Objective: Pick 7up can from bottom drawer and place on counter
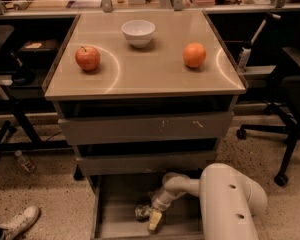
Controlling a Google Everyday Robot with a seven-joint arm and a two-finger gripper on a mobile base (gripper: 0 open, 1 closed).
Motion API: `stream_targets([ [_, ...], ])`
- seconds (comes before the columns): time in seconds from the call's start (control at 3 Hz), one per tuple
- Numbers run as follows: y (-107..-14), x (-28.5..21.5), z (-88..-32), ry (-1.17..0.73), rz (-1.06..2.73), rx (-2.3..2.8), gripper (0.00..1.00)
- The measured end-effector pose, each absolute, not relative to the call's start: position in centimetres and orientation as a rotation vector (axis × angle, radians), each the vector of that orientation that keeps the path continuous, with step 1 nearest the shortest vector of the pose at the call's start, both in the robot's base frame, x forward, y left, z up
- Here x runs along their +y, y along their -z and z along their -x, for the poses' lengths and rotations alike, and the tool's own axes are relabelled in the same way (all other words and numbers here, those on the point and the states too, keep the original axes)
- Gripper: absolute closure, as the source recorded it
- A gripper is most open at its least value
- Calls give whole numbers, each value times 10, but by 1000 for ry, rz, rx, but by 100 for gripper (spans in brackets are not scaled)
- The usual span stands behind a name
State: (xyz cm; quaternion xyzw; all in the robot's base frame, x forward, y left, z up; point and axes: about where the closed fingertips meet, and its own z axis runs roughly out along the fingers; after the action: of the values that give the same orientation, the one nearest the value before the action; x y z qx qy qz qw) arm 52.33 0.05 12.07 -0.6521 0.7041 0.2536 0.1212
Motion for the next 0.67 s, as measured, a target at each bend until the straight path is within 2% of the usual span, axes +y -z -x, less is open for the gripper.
stream_targets([
  [0.67,-120,0,-525,-737,1901,2057,43],
])
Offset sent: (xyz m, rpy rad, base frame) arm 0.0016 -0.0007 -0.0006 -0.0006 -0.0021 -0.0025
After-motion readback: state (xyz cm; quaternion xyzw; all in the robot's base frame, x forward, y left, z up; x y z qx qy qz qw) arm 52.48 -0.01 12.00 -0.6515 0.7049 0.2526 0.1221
